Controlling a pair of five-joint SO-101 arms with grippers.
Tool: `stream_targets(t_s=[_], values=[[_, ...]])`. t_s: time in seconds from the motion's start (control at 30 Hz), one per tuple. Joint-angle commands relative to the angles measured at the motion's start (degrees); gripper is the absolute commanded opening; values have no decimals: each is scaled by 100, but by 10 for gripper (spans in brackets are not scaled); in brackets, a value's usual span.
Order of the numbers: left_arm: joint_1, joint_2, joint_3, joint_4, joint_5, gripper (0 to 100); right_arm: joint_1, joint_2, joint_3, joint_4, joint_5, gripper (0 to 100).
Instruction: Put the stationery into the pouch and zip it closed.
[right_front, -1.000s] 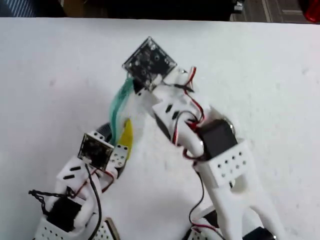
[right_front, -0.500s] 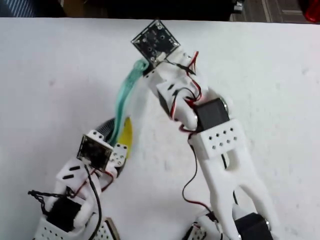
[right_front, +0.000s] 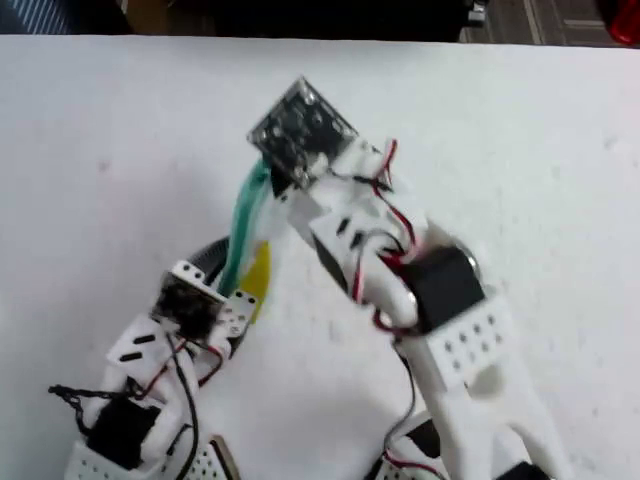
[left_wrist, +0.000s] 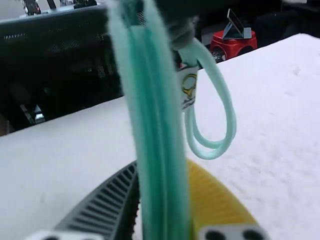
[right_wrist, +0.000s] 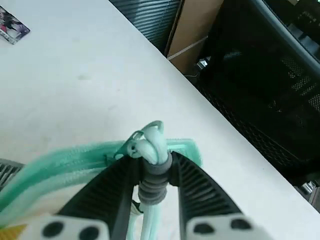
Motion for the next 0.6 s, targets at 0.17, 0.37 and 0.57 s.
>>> stream_targets(t_s=[0.17,0.37,0.57], values=[[-286,-75,-1547,1055,1029,256,-646,-426,-185,778,-70,16],[-268,-75,-1697,1257,1029,77,-629,-426,-220,813,-70,16],[-224,-75,-1679,1398,677,20,-400,-382,-220,189,-70,16]])
